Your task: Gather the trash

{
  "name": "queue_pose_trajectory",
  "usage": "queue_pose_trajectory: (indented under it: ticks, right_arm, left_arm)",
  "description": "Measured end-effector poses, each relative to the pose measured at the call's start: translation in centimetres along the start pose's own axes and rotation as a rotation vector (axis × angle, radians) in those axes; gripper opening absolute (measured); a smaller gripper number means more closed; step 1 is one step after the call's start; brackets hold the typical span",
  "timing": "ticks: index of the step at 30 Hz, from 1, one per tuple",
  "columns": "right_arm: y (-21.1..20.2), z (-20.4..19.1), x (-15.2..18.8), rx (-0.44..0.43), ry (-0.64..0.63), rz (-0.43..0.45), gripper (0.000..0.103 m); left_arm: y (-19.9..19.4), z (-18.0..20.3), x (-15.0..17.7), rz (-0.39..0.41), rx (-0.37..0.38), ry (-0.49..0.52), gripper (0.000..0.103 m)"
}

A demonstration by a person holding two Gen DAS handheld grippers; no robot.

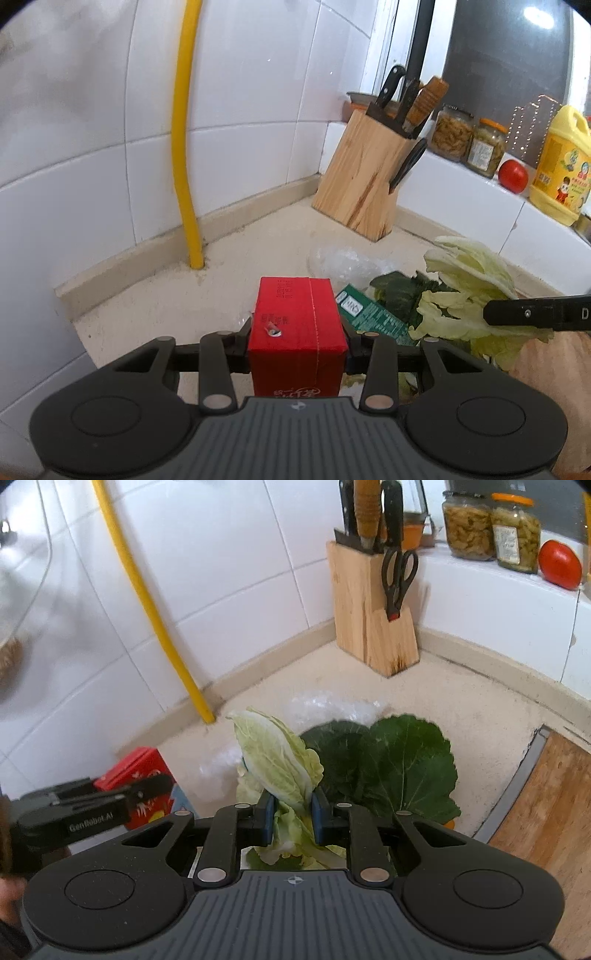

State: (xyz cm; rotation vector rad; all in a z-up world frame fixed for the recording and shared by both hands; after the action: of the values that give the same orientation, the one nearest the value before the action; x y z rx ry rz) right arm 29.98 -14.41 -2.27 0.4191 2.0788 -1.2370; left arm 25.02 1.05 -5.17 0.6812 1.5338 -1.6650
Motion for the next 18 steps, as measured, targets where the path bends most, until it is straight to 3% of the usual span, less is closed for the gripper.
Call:
queue_pose_trajectory:
  ticks: [9,18]
  right_arm:
    - [-2.1,0.1,-2.5,-0.04,0.075,0.088,0.026]
    - [-1.1,-3.0,-2.3,-0.081,0.043,0.063,0.026]
  left_arm:
    - [-1.0,-0.6,-1.0,0.034,0.023,-0.017,0.035]
    - [-2.3,-2.5,-1.3,0.063,0.001,-0.038,0.035]
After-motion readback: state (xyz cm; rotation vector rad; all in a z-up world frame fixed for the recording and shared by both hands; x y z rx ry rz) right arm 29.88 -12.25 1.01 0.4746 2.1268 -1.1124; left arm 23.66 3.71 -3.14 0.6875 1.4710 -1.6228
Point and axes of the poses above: each gripper's, at about its wrist camera, not at the fingertips, and y roughly the way its jaws point, z to its right, x to its underside, the point moved 10 cm from there along y, roughly the way its jaws point, and after that the axes turned 4 degrees about -x, right-handed, at the moved point
